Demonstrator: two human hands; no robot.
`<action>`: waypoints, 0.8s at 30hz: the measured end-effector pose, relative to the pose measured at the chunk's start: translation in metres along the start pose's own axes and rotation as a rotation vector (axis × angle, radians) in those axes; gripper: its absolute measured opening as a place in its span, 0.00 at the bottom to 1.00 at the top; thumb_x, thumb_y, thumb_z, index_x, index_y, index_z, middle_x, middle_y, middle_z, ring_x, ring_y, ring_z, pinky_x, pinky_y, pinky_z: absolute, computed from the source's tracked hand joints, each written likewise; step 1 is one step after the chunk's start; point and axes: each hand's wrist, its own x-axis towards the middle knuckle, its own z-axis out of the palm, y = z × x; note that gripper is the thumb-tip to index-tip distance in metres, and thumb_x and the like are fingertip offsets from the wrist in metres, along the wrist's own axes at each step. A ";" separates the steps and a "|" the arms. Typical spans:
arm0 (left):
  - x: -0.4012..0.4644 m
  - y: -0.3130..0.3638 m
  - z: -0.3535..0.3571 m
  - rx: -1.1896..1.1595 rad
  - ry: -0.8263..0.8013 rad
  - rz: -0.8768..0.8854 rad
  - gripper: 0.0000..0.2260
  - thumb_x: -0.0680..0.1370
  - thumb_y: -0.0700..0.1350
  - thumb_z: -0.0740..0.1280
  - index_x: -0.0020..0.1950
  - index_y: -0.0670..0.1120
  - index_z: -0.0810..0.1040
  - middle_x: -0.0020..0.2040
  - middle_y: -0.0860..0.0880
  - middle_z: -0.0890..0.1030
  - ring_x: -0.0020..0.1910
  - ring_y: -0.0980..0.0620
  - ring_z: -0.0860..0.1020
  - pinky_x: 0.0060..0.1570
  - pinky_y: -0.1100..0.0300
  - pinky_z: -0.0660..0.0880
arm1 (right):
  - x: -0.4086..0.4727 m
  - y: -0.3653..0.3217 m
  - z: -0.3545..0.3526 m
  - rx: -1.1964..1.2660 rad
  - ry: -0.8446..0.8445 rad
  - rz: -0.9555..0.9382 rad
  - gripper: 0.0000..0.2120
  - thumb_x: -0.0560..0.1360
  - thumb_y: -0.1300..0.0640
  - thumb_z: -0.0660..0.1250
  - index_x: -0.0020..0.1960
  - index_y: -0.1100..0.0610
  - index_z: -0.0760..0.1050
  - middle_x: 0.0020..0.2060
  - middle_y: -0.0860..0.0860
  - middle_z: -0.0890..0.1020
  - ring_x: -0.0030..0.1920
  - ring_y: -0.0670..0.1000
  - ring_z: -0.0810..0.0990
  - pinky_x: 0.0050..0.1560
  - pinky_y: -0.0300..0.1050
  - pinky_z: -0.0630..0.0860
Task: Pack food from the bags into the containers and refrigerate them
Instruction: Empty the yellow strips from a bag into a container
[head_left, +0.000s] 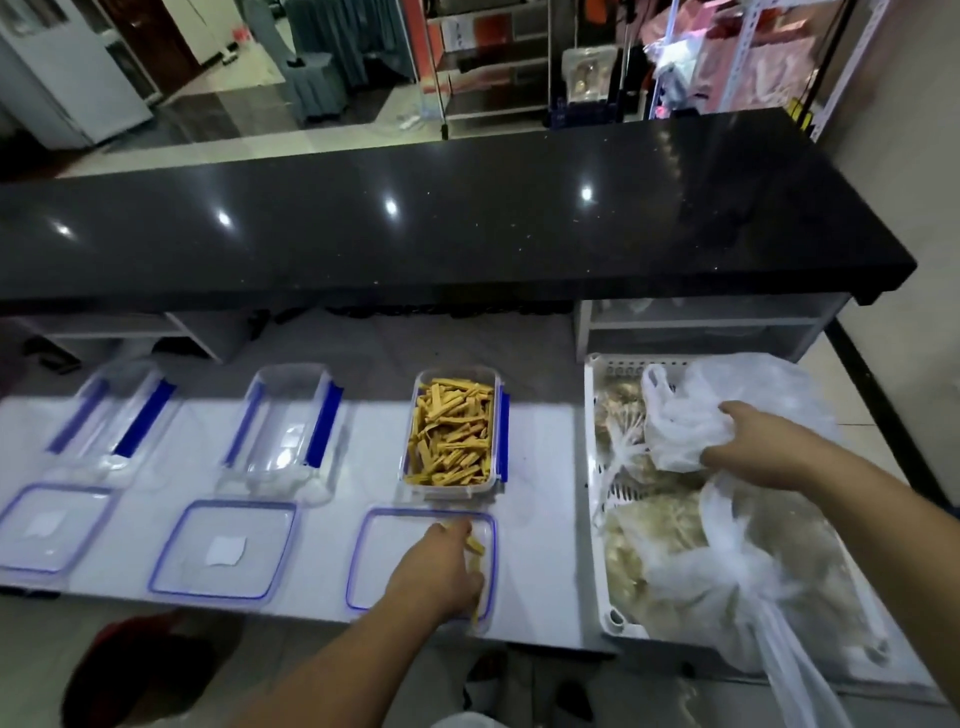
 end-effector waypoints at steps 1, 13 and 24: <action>0.001 0.000 0.001 0.001 0.001 -0.014 0.23 0.74 0.51 0.68 0.69 0.53 0.71 0.64 0.45 0.78 0.61 0.43 0.81 0.57 0.52 0.79 | -0.004 -0.001 -0.003 -0.021 0.006 -0.004 0.40 0.74 0.48 0.70 0.81 0.55 0.58 0.70 0.60 0.76 0.60 0.61 0.79 0.54 0.50 0.76; 0.008 -0.010 0.001 -0.018 0.104 -0.054 0.11 0.75 0.44 0.71 0.57 0.51 0.79 0.57 0.49 0.82 0.55 0.48 0.80 0.54 0.56 0.79 | -0.073 -0.096 0.001 -0.069 0.262 -0.410 0.13 0.79 0.49 0.61 0.61 0.49 0.76 0.52 0.46 0.83 0.45 0.51 0.79 0.44 0.49 0.79; -0.002 -0.018 -0.053 -0.494 0.221 0.071 0.07 0.74 0.41 0.72 0.44 0.54 0.80 0.41 0.53 0.83 0.38 0.54 0.84 0.42 0.55 0.84 | -0.057 -0.177 0.108 0.238 -0.298 -0.407 0.15 0.83 0.44 0.59 0.60 0.52 0.78 0.53 0.52 0.83 0.48 0.51 0.80 0.56 0.53 0.80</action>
